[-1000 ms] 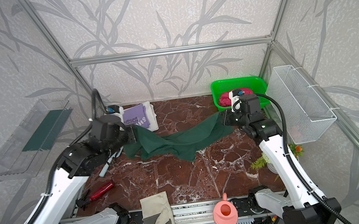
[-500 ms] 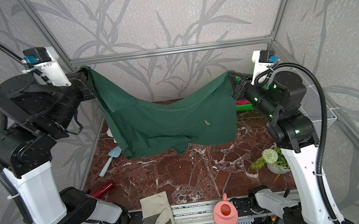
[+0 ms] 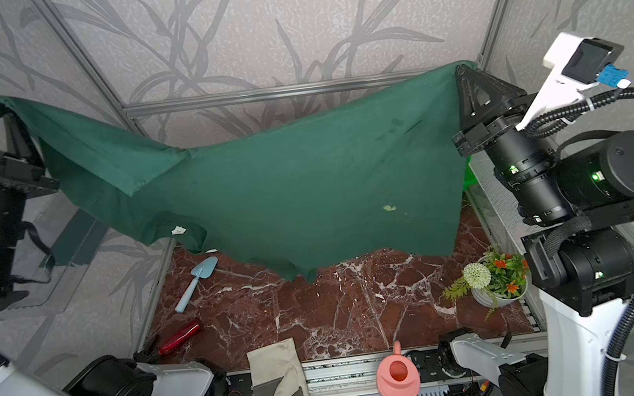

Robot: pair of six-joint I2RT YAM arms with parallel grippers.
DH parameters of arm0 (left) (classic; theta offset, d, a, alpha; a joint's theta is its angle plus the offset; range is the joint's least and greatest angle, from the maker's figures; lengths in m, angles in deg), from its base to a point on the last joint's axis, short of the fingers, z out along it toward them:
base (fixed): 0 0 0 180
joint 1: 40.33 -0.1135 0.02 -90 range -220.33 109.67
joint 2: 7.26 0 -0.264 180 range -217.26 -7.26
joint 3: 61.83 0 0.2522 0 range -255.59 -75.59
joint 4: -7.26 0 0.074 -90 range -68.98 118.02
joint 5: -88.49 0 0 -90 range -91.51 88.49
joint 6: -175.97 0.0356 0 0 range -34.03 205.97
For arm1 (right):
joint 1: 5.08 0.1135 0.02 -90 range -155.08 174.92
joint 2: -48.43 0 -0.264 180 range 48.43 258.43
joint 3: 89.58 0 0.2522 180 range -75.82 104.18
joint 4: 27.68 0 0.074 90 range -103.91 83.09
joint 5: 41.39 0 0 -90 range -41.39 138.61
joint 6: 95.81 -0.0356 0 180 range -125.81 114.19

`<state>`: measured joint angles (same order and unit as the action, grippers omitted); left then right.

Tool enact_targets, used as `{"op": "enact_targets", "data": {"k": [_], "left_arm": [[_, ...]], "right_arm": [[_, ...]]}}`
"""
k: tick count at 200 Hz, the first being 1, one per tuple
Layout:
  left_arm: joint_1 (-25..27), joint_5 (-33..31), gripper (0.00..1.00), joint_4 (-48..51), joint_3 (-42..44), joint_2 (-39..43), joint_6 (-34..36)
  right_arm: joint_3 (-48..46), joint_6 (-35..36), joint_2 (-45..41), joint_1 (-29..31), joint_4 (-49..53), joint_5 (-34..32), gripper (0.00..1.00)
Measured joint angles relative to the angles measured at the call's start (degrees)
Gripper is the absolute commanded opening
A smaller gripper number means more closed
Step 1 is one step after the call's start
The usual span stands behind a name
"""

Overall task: Fold and stack the t-shirts
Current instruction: 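Regrasp the t-shirt shoulders and raise both grippers high to hang it, then swing the hanging t-shirt down and lay it flat with both grippers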

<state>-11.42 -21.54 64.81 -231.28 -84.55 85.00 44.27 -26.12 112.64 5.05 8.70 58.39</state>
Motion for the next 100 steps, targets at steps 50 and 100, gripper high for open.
{"op": "enact_targets", "data": {"k": [50,100], "left_arm": [[0.0,3.37,0.0,-3.19,-0.98,3.93,-0.63],[0.04,2.45,0.0,-3.69,1.38,5.11,0.7]], "right_arm": [[1.9,-2.01,-1.42,0.0,0.39,2.73,0.0],[1.7,-1.46,-2.27,0.0,3.91,2.12,0.0]]}}
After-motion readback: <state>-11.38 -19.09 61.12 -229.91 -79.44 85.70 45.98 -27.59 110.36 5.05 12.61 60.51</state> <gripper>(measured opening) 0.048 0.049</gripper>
